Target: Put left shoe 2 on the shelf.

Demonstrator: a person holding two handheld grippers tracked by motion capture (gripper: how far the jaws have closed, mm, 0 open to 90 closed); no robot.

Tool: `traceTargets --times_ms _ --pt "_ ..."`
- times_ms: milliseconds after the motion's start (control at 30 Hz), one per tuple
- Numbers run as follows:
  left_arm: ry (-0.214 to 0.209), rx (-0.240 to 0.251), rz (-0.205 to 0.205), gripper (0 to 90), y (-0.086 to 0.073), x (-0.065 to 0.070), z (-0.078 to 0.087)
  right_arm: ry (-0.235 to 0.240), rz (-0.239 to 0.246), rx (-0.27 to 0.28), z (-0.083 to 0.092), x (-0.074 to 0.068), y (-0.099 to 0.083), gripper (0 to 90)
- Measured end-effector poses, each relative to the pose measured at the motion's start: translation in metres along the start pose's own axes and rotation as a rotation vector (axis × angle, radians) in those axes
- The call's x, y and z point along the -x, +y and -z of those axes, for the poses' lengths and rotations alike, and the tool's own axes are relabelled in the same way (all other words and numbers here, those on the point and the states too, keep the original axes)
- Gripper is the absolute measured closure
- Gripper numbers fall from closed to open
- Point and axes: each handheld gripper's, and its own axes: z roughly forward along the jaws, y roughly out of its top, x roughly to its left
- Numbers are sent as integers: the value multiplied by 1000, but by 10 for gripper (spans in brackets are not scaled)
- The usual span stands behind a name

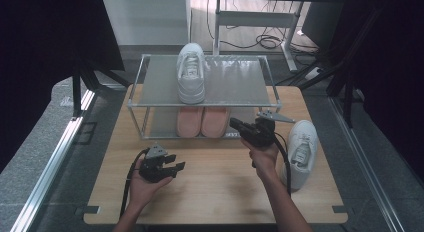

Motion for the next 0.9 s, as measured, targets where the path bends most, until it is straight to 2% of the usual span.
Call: traceTargets --times_ms 100,367,633,900 --pt "0 -1 3 517 0 1 0 15 -13 -12 9 2 -8 900" --pt "-3 -5 -2 517 0 2 -2 1 13 -25 29 5 -28 900" --pt "3 -6 5 517 -1 1 -1 -33 49 -61 42 9 -44 900" --pt "3 -3 5 517 -1 0 0 -72 44 -59 58 18 -54 900"
